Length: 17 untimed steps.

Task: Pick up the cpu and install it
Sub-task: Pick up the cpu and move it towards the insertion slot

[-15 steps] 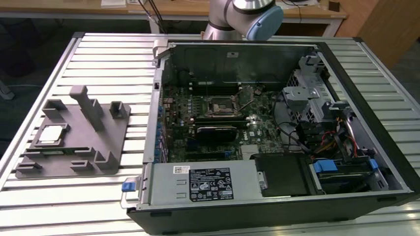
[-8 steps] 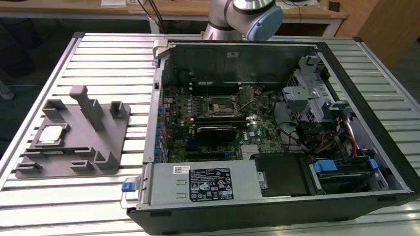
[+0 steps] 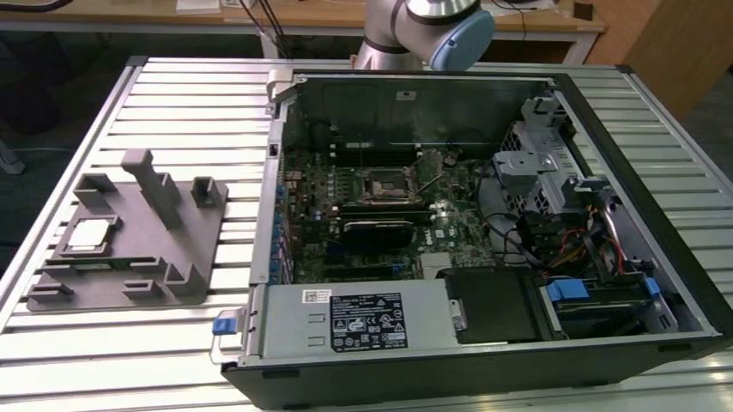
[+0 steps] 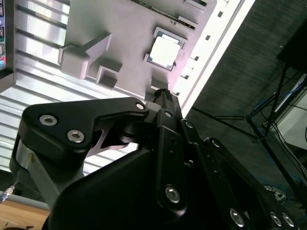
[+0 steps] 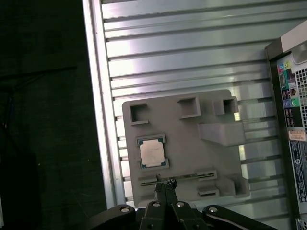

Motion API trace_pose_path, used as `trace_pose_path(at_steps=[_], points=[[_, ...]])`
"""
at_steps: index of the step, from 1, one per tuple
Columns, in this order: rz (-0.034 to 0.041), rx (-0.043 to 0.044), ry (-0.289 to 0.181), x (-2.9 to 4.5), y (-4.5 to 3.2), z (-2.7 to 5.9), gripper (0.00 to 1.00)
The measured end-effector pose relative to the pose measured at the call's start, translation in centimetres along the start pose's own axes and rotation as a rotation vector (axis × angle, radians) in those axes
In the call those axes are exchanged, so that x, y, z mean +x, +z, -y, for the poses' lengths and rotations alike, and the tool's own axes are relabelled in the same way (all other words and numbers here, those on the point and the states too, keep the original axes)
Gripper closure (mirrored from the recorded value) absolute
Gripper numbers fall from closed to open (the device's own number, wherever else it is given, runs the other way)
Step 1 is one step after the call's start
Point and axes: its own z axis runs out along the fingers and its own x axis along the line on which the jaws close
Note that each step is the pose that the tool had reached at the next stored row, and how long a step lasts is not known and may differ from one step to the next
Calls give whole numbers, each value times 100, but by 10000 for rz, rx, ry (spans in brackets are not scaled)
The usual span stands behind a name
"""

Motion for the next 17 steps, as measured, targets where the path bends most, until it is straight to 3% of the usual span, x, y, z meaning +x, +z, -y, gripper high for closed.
trace_pose_path(at_steps=[17], points=[[0, 0, 0, 5, 156, 8, 89]])
